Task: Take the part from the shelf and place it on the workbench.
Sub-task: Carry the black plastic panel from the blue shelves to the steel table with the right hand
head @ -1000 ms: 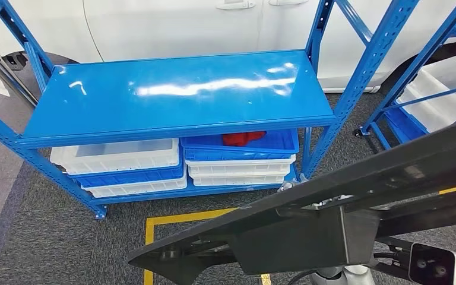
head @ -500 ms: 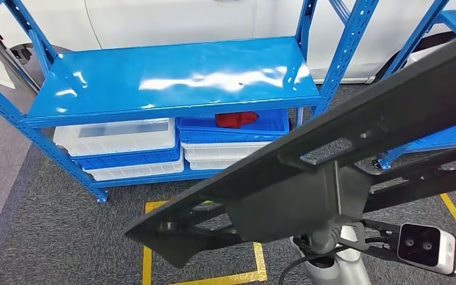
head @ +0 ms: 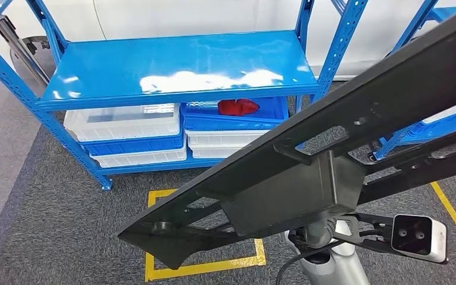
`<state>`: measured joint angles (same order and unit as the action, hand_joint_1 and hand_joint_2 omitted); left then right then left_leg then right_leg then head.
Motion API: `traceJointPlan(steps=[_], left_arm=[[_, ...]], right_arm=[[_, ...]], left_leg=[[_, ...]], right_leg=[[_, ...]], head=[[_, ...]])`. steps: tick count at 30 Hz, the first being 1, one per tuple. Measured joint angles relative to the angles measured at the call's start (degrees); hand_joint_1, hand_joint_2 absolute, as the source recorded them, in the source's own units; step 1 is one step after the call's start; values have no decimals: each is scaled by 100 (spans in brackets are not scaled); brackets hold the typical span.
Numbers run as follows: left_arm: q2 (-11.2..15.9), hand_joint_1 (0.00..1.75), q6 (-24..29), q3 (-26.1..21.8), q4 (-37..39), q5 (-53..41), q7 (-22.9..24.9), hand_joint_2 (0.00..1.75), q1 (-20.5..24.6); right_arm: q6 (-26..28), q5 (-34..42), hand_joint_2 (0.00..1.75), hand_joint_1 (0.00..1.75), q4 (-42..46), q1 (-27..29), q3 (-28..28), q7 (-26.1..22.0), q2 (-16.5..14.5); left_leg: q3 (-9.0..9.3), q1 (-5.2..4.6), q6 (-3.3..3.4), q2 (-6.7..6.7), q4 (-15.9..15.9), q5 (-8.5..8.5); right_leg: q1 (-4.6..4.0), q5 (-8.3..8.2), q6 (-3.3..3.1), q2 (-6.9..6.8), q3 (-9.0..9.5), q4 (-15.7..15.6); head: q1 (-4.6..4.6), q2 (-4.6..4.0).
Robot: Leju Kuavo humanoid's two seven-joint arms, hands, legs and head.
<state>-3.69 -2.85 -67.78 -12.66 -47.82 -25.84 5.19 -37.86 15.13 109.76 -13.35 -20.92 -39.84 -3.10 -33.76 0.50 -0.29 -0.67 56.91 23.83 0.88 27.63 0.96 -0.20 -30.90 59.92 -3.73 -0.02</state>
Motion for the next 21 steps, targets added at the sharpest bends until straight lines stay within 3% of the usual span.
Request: traceJointPlan(steps=[2,4,6,8,9,10,11,13,15,17,19,21], left_arm=[[-1,0,-20,0,0,-3,1,0,-4],[0,0,-36,0,0,-13,3,0,-10],[1,0,-47,0,0,-21,3,0,-13],[4,0,-53,0,0,-24,3,0,-20],[5,0,-53,0,0,-28,3,0,-24],[6,0,-54,0,0,-33,3,0,-29],[6,0,-58,0,0,-47,1,0,-34],[6,0,-70,0,0,-69,-11,0,-34],[5,0,-86,1,0,-82,-29,0,-14],[5,0,-103,1,0,-87,-40,0,1],[3,0,-123,0,0,-87,-42,0,-7],[-1,0,-143,0,0,-87,-33,0,-11]], right_arm=[[-18,14,175,175,-4,-1,3,-2,7],[-45,17,175,175,-8,4,10,-1,12],[-81,17,175,175,-9,6,19,-1,13],[-105,17,175,175,-15,16,35,-1,13],[-110,16,175,175,-22,27,48,-1,13],[-111,-1,175,175,-32,39,63,-1,13],[-117,-48,175,175,-42,50,81,-1,13],[-160,-213,175,175,-51,67,127,-1,13],[-266,-375,175,175,-47,86,188,0,13],[-424,-486,175,175,-40,108,250,1,13],[-586,-592,175,175,-27,113,302,2,13],[-704,-687,175,175,-11,99,348,-1,14]], left_leg=[[-33,-7,-69,0,30,-37],[-66,10,-134,3,81,-13],[-229,28,-186,10,465,267],[-524,32,-223,13,1217,690],[-637,33,-234,13,1533,812],[-663,32,-236,13,1667,823],[-576,31,-228,12,1574,723],[-151,20,-178,-50,849,381],[201,-29,-98,-157,202,217],[260,-73,-19,-164,32,224],[255,-45,56,-81,-36,179],[262,-9,118,-8,-104,121]], right_leg=[[-24,78,-84,11,80,-183],[-15,27,-183,5,60,-211],[-10,-32,-270,-6,29,-241],[-28,-69,-305,-8,-26,-239],[-38,-86,-311,-7,-51,-237],[-46,-100,-311,-9,-69,-233],[-53,-108,-310,-19,-81,-229],[-65,-112,-302,-54,-82,-219],[-88,-114,-267,-102,-85,-210],[-102,-126,-206,-168,-95,-212],[-108,-102,-134,-207,-101,-199],[-101,105,-70,-130,-239,95]], head=[[-1,0],[-1,0],[-1,0],[-1,0],[-1,0],[-1,0],[-1,0],[-1,0],[-1,0],[-1,0],[-1,0],[0,0]])
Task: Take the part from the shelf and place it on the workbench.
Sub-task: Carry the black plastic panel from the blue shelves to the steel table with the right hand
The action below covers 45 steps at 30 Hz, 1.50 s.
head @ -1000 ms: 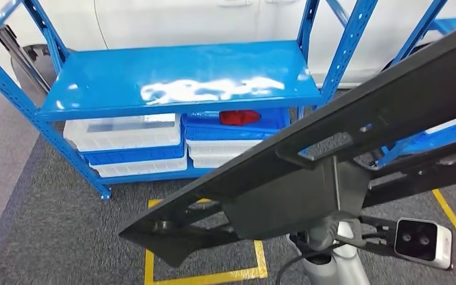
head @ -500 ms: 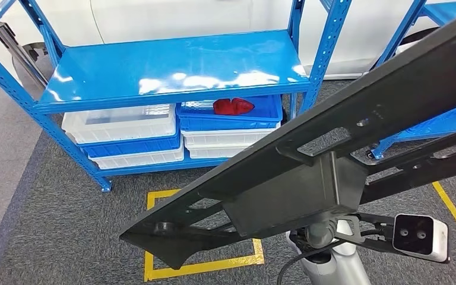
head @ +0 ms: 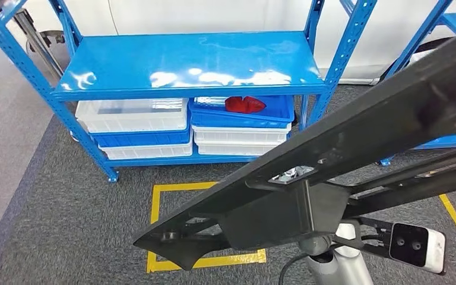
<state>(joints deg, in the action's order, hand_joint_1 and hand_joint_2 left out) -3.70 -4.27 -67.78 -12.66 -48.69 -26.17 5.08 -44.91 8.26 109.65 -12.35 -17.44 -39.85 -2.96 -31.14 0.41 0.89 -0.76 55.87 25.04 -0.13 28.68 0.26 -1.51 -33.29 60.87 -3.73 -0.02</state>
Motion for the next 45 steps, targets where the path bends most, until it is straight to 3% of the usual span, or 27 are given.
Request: traceJointPlan(steps=[2,4,5,6,8,9,11,13,14,17,19,20,21,24,26,28,30,32,33,34,35,37,39,40,41,43,45], left_arm=[[-2,0,-16,-1,0,7,32,0,3],[-1,0,-29,-5,0,20,100,0,0],[0,0,-33,-11,0,27,146,0,-3],[1,0,-33,-20,0,36,191,0,-5],[-1,0,-15,-35,0,49,278,0,-4],[-2,0,3,-42,0,52,323,0,-2],[2,0,54,-61,0,52,429,0,-13],[8,0,97,-98,0,52,531,0,-52],[9,0,109,-116,0,52,568,0,-69],[14,0,117,-139,0,50,635,0,-68],[19,0,124,-144,0,49,674,0,-75],[21,0,128,-147,0,46,696,0,-86],[27,0,132,-150,0,37,715,0,-97],[54,0,133,-153,-1,-17,741,0,-83],[70,0,132,-151,-1,-93,731,0,-67],[87,0,136,-140,0,-198,703,0,-83],[104,0,158,-116,0,-298,652,0,-96],[128,0,181,-80,0,-376,584,0,-85],[145,0,185,-58,0,-410,553,0,-80],[168,0,187,-34,0,-441,528,0,-82],[196,0,187,-9,0,-473,507,0,-88],[258,0,188,34,0,-541,476,0,-103],[303,0,189,78,0,-588,449,0,-103],[324,0,188,105,0,-602,436,0,-98],[352,0,183,128,0,-606,420,0,-98],[410,0,168,154,0,-593,384,0,-116],[447,0,149,157,1,-564,334,0,-137]], right_arm=[[-54,-86,175,175,4,-12,38,-1,4],[-76,-160,175,175,3,-18,61,0,8],[-90,-184,175,175,5,-24,65,0,9],[-99,-204,175,175,14,-33,67,0,10],[-119,-230,175,175,61,-46,71,0,10],[-126,-241,175,175,97,-47,76,-1,10],[-135,-282,175,175,166,-40,89,-2,10],[-135,-333,175,175,232,-32,96,-2,11],[-128,-356,175,175,265,-21,96,-2,11],[-100,-409,175,175,379,52,96,-1,10],[-102,-410,175,175,429,107,96,0,10],[-104,-407,175,175,447,124,96,0,10],[-104,-403,175,175,456,132,96,-1,10],[-47,-392,175,175,466,118,98,-1,15],[35,-382,175,175,478,113,113,1,38],[88,-368,175,175,531,143,164,2,84],[82,-345,175,175,635,221,260,-1,139],[58,-323,175,175,743,352,396,-3,194],[41,-312,175,175,785,428,475,-3,220],[12,-299,175,175,824,510,558,-2,241],[-34,-281,175,175,870,597,648,-2,256],[-146,-236,175,175,977,767,834,-2,271],[-251,-189,175,175,1077,885,1009,-2,272],[-302,-171,175,175,1122,941,1082,-2,272],[-358,-157,175,175,1159,998,1147,-2,272],[-456,-145,175,175,1211,1088,1249,-2,269],[-533,-132,175,175,1235,1130,1312,-2,257]], left_leg=[[-26,-1,29,76,-4,-21],[-51,-6,34,172,18,-26],[-58,-6,30,227,37,-24],[-61,-5,21,287,59,-18],[-81,-12,-15,409,119,4],[-103,-12,-41,463,146,10],[-161,4,-110,556,168,0],[-207,16,-181,586,184,-8],[-253,10,-214,510,277,44],[-670,25,-298,200,1158,509],[-950,50,-337,150,1726,703],[-957,61,-349,133,1740,647],[-854,69,-355,105,1538,497],[-292,40,-294,-208,431,35],[-189,1,-200,-301,180,0],[-210,8,-117,-166,176,-24],[-211,27,-44,-50,150,-55],[-223,28,6,66,141,-76],[-232,20,20,131,143,-82],[-238,10,27,201,146,-84],[-242,3,29,277,151,-85],[-240,-5,24,430,171,-82],[-259,-11,-1,566,208,-73],[-278,-10,-26,624,224,-72],[-300,-3,-58,675,230,-73],[-328,9,-137,766,215,-85],[-392,3,-203,605,345,10]], right_leg=[[28,363,41,93,-356,729],[51,508,65,114,-635,1286],[63,417,71,121,-628,1267],[76,231,69,145,-507,1019],[101,-135,40,334,-131,244],[107,-225,27,431,0,-41],[95,-226,-3,518,65,-222],[104,-250,-56,417,66,-260],[118,-263,-90,358,82,-289],[124,-271,-160,142,118,-336],[116,-260,-166,-1,119,-334],[115,-253,-159,-66,121,-333],[116,-245,-150,-126,128,-331],[84,-206,-85,-284,165,-315],[45,-189,-27,-377,177,-308],[49,-168,42,-436,191,-301],[76,3,105,-248,121,-96],[89,381,125,37,-190,572],[88,557,123,102,-399,986],[87,643,118,131,-561,1297],[86,614,108,141,-632,1412],[86,259,66,186,-451,975],[91,-101,14,402,-110,189],[89,-187,3,482,-2,-68],[80,-203,-5,525,43,-187],[71,-213,-36,429,55,-227],[90,-241,-105,315,87,-285]], head=[[1,0],[1,0],[1,0],[1,0],[1,0],[1,0],[1,0],[1,0],[0,0],[-3,0],[-3,0],[-3,0],[-3,0],[-2,0],[-1,0],[-1,0],[-1,0],[-1,0],[-1,0],[-1,0],[-1,0],[-1,0],[0,0],[0,0],[0,0],[-1,0],[-1,0]])
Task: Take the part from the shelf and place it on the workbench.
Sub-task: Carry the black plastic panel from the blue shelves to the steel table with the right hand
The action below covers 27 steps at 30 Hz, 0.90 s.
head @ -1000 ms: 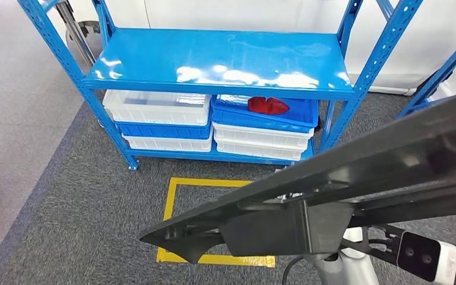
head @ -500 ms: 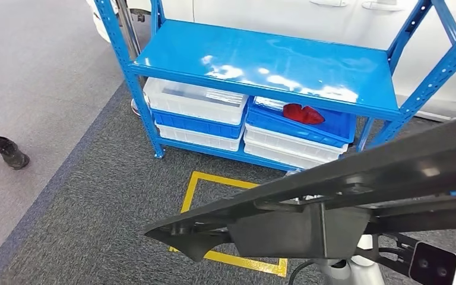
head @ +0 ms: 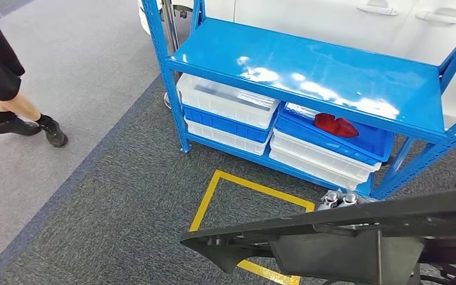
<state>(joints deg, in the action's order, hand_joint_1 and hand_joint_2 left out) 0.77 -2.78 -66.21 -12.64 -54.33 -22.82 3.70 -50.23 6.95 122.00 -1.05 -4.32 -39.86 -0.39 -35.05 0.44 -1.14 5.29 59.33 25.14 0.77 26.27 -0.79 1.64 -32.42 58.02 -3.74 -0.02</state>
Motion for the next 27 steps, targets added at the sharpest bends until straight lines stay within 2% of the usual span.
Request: traceJointPlan(steps=[2,3,4,5,6,7,9,10,11,13,14,16,17,18,19,20,21,22,23,24,25,26,27], left_arm=[[15,0,-11,-1,1,24,-43,0,15],[19,0,-14,-1,1,31,-61,0,27],[19,0,-13,-1,1,33,-75,0,31],[17,0,-10,0,1,34,-88,0,24],[17,0,-2,1,1,34,-101,0,13],[21,0,10,1,1,37,-113,0,2],[41,0,35,-1,1,45,-138,0,4],[54,0,40,-1,0,48,-151,0,13],[68,0,43,-2,-1,46,-163,0,17],[109,0,42,-2,-1,16,-194,0,-5],[130,0,41,-2,-1,-4,-211,0,-26],[170,0,40,-1,0,-52,-233,0,-37],[187,0,40,1,1,-72,-239,0,-29],[203,0,40,2,1,-94,-242,0,-15],[215,0,40,4,1,-118,-242,0,-6],[226,0,40,6,1,-135,-238,0,-6],[237,0,41,8,1,-157,-229,0,-8],[247,0,41,11,1,-179,-220,0,-10],[257,0,41,16,1,-199,-211,0,-9],[265,0,40,23,0,-221,-206,0,-4],[280,0,37,32,-1,-238,-206,0,5],[295,0,32,40,-1,-254,-208,0,13],[313,0,27,48,-1,-271,-211,0,19]], right_arm=[[-60,24,175,175,16,57,44,0,-17],[-86,35,175,175,20,88,65,0,-26],[-107,41,175,175,21,111,84,1,-32],[-126,47,175,175,21,125,98,1,-38],[-148,52,175,175,20,134,112,2,-46],[-180,59,175,175,19,138,127,2,-59],[-268,73,175,175,13,140,169,2,-104],[-310,80,175,175,8,138,196,2,-132],[-343,85,175,175,1,137,226,3,-160],[-407,91,175,175,-8,136,297,5,-210],[-444,93,175,175,-9,137,345,5,-233],[-537,109,175,175,1,149,462,2,-267],[-585,118,175,175,5,166,527,1,-279],[-631,127,175,175,9,191,593,-1,-294],[-673,133,175,175,9,219,652,-1,-313],[-703,135,175,175,9,248,702,0,-328],[-723,136,175,175,9,273,744,1,-345],[-744,138,175,175,9,296,774,1,-365],[-772,141,175,175,10,317,802,1,-389],[-810,145,175,175,9,337,824,0,-420],[-856,149,175,175,13,361,842,-1,-460],[-897,149,175,175,16,385,859,0,-501],[-923,147,175,175,19,406,873,1,-540]], left_leg=[[-253,5,-53,-312,563,324],[-441,15,-81,-407,962,515],[-594,29,-105,-444,1291,640],[-673,40,-122,-466,1465,673],[-633,49,-132,-486,1411,595],[-474,54,-131,-523,1126,430],[-24,28,-86,-719,306,96],[128,5,-40,-802,18,11],[195,-18,7,-852,-125,-12],[191,-33,93,-762,-169,-12],[200,-20,123,-704,-189,-26],[227,13,187,-590,-236,-64],[227,21,209,-533,-246,-77],[217,19,225,-467,-245,-83],[208,14,233,-397,-241,-86],[204,10,235,-323,-235,-86],[204,9,233,-248,-227,-84],[209,8,227,-170,-217,-81],[215,10,217,-93,-204,-75],[210,6,199,-25,-187,-67],[194,5,173,47,-166,-62],[169,12,140,106,-151,-62],[144,20,100,164,-146,-68]], right_leg=[[5,-7,-52,-149,27,-35],[-1,-1,-67,-230,30,-36],[-5,5,-69,-306,31,-35],[-8,12,-67,-379,32,-35],[-8,20,-60,-449,38,-34],[-9,31,-49,-518,50,-33],[-27,62,-11,-648,89,-30],[-40,78,14,-708,106,-27],[-54,91,42,-761,118,-24],[-64,105,104,-868,147,-35],[-55,127,137,-842,163,-24],[-31,336,182,-573,63,252],[-13,520,192,-390,-86,576],[-8,724,195,-263,-293,992],[-6,871,199,-209,-494,1385],[-5,910,201,-188,-630,1628],[-4,831,199,-178,-665,1655],[-2,635,190,-158,-574,1422],[0,388,173,-89,-400,1023],[10,210,158,62,-218,612],[18,87,150,183,-80,284],[16,45,143,275,-11,108],[10,61,135,306,4,55]], head=[[0,0],[0,0],[0,0],[0,0],[0,0],[0,0],[0,0],[0,0],[0,0],[0,0],[1,0],[1,0],[1,0],[0,0],[0,0],[0,0],[0,0],[0,0],[0,0],[0,0],[0,0],[0,0],[0,0]])
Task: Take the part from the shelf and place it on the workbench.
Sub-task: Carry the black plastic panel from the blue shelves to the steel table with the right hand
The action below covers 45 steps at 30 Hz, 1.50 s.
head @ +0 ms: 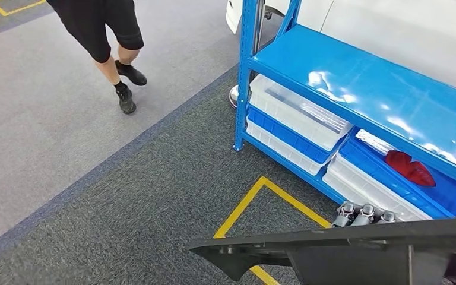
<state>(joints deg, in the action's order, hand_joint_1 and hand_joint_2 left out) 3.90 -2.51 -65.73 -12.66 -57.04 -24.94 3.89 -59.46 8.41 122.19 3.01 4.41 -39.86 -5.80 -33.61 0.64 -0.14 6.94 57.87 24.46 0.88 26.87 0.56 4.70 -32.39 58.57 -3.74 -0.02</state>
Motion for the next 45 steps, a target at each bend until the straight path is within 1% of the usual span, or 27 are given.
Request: traceJointPlan(steps=[2,3,4,6,8,9,10,12,14,15,17,18,20,22,24,25,27,29,31,33,35,37,39,40,41,43,45], left_arm=[[41,0,-11,20,0,-42,-6,0,10],[60,0,-16,38,1,-67,-7,0,20],[82,0,-21,62,1,-106,0,0,45],[120,0,-23,135,1,-207,56,0,145],[143,0,-24,217,0,-294,148,0,252],[147,0,-31,252,0,-315,190,0,283],[153,0,-43,278,0,-324,228,0,305],[174,0,-63,317,0,-310,296,0,342],[191,0,-65,339,0,-238,338,0,377],[191,0,-56,342,0,-189,341,0,378],[177,0,-34,339,0,-111,315,0,334],[157,0,-25,338,0,-88,292,0,306],[95,0,-17,337,0,-67,263,0,301],[14,0,-21,337,0,-62,254,0,340],[-71,0,-33,337,0,-54,252,0,357],[-110,0,-41,337,0,-45,254,0,353],[-179,0,-49,334,0,-15,260,0,342],[-253,0,-46,326,1,27,271,0,337],[-317,0,-19,320,1,90,278,0,319],[-372,0,20,319,2,168,278,0,269],[-423,0,40,320,2,230,268,0,226],[-450,0,32,318,3,281,244,0,216],[-477,0,5,304,4,335,217,0,196],[-496,0,-10,289,4,357,207,0,174],[-513,0,-25,268,4,379,198,0,153],[-539,0,-52,236,4,400,183,0,133],[-567,0,-79,225,4,405,177,0,141]], right_arm=[[-10,-16,175,175,3,16,16,1,-82],[4,-38,175,175,3,11,19,1,-126],[47,-76,175,175,5,8,18,1,-177],[244,-189,175,175,12,9,-15,-1,-255],[564,-308,175,175,16,5,-122,3,-281],[731,-346,175,175,15,-4,-207,5,-281],[891,-368,175,175,15,-17,-304,7,-278],[1172,-358,175,175,14,-63,-527,7,-258],[1313,-293,175,175,-7,-132,-742,5,-218],[1321,-252,175,175,-38,-175,-833,5,-195],[1296,-208,175,175,-137,-298,-982,7,-155],[1288,-207,175,175,-193,-375,-1045,8,-137],[1300,-217,175,175,-285,-502,-1147,8,-97],[1331,-226,175,175,-365,-562,-1219,6,-43],[1351,-234,175,175,-441,-594,-1278,8,5],[1357,-240,175,175,-474,-608,-1311,10,23],[1398,-270,175,175,-521,-657,-1384,10,47],[1488,-319,175,175,-576,-720,-1453,9,64],[1595,-363,175,175,-649,-752,-1509,8,78],[1684,-397,175,175,-742,-778,-1564,9,88],[1733,-417,175,175,-828,-819,-1627,8,92],[1764,-421,175,175,-943,-870,-1682,5,100],[1782,-418,175,175,-1132,-930,-1750,8,113],[1779,-416,175,175,-1230,-969,-1793,10,117],[1771,-416,175,175,-1326,-1021,-1845,13,120],[1762,-418,175,175,-1464,-1156,-1945,13,121],[1819,-422,175,175,-1560,-1283,-2044,10,125]], left_leg=[[-35,25,-81,107,-3,-14],[-63,19,-112,59,48,19],[-137,9,-137,-61,198,109],[-454,-4,-175,-425,863,455],[-786,12,-208,-607,1548,714],[-814,18,-216,-640,1626,693],[-720,22,-216,-668,1465,567],[-274,11,-184,-833,651,213],[39,-37,-96,-996,50,43],[70,-61,-51,-1021,-38,48],[53,-61,25,-913,-50,31],[58,-50,57,-861,-68,16],[69,-21,126,-752,-103,-24],[48,-29,165,-616,-99,-41],[37,-38,175,-460,-86,-45],[37,-40,173,-379,-76,-43],[44,-40,153,-218,-47,-29],[7,-38,111,-84,-3,-13],[-61,-9,37,32,18,-21],[-95,18,-43,118,0,-44],[-169,-4,-97,-151,162,60],[-463,-10,-138,-529,786,386],[-827,13,-172,-623,1503,668],[-887,20,-182,-636,1618,665],[-823,23,-184,-654,1497,558],[-395,13,-152,-812,706,200],[-55,-27,-62,-994,79,8]], right_leg=[[-6,-25,-52,-140,15,-35],[4,-35,-92,-213,35,-64],[14,-46,-127,-296,54,-94],[0,-46,-172,-477,71,-120],[-20,-36,-185,-662,68,-118],[-23,-31,-184,-745,68,-117],[-24,-25,-179,-817,74,-116],[-30,-4,-155,-946,101,-114],[-57,19,-108,-1048,126,-108],[-68,26,-80,-1093,133,-108],[-73,39,-18,-1156,142,-109],[-64,74,13,-1098,137,-75],[-42,311,55,-823,-13,287],[-27,672,65,-570,-377,1048],[-25,796,74,-505,-681,1594],[-22,697,72,-494,-705,1580],[-12,247,52,-391,-462,942],[17,-53,30,-71,-178,240],[14,-77,19,92,-111,17],[1,-100,-21,-40,-96,-33],[13,-117,-94,-204,-34,-106],[-3,-108,-152,-392,7,-145],[-26,-90,-171,-572,12,-144],[-33,-84,-169,-655,13,-142],[-37,-77,-163,-732,16,-140],[-48,-56,-140,-875,40,-137],[-77,-28,-93,-993,66,-133]], head=[[0,0],[0,0],[0,0],[0,0],[0,0],[0,0],[0,0],[0,0],[0,0],[0,0],[-1,0],[-1,0],[-1,0],[0,0],[0,0],[0,0],[0,0],[0,0],[-1,0],[0,0],[-2,0],[-3,0],[-3,0],[-4,0],[-4,0],[-4,0],[-4,0]])
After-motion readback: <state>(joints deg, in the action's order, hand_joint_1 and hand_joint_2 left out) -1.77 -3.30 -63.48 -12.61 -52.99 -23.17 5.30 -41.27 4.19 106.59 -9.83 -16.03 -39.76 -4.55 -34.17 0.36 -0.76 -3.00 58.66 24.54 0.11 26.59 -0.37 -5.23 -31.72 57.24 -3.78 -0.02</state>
